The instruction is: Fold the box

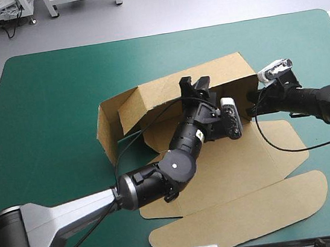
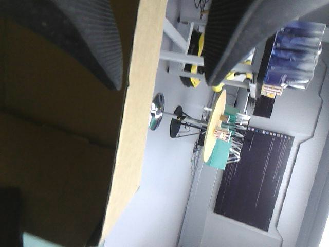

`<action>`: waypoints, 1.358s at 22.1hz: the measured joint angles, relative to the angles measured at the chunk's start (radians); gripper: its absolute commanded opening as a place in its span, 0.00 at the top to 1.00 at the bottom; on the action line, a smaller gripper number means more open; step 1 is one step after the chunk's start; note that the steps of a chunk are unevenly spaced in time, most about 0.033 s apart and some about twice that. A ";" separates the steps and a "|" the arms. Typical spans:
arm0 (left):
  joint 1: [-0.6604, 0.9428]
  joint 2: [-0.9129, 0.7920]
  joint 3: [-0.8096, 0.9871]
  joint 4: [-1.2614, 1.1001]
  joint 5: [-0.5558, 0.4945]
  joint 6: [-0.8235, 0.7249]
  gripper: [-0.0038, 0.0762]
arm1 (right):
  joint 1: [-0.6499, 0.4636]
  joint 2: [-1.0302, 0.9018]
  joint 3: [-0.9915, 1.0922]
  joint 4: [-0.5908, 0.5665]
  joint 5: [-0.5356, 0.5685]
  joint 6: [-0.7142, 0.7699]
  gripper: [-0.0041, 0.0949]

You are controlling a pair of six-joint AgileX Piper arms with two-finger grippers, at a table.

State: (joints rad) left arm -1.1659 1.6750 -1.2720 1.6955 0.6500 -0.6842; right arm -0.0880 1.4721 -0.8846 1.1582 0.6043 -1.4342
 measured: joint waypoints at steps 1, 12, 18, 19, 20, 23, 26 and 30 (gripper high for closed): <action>-0.021 -0.007 0.000 0.001 0.004 -0.002 0.52 | 0.000 0.000 0.000 -0.001 0.000 0.006 0.97; 0.137 -0.176 -0.213 -0.203 0.065 -0.054 0.96 | 0.039 -0.028 -0.018 -0.107 -0.013 0.147 0.97; 0.669 -0.213 -0.455 -0.968 0.178 0.375 0.96 | 0.186 -0.031 -0.185 -0.464 0.056 0.598 0.97; 0.783 -0.213 -0.459 -1.121 0.215 0.451 0.96 | 0.209 -0.031 -0.230 -0.523 0.082 0.687 0.97; 0.873 -0.213 -0.459 -1.232 0.246 0.500 0.96 | 0.227 -0.031 -0.274 -0.570 0.121 0.773 0.97; 1.199 -0.209 -0.445 -1.599 0.358 0.630 0.96 | 0.262 -0.031 -0.410 -0.728 0.295 1.003 0.97; 1.409 -0.209 -0.398 -1.814 0.545 0.750 0.96 | 0.265 -0.016 -0.508 -0.818 0.415 1.125 0.97; 1.451 -0.210 -0.331 -1.857 0.594 0.806 0.96 | 0.265 0.074 -0.555 -0.828 0.497 1.140 0.97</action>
State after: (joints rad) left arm 0.2849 1.4650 -1.6034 -0.1610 1.2441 0.1217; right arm 0.1768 1.5460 -1.4392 0.3299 1.1012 -0.2944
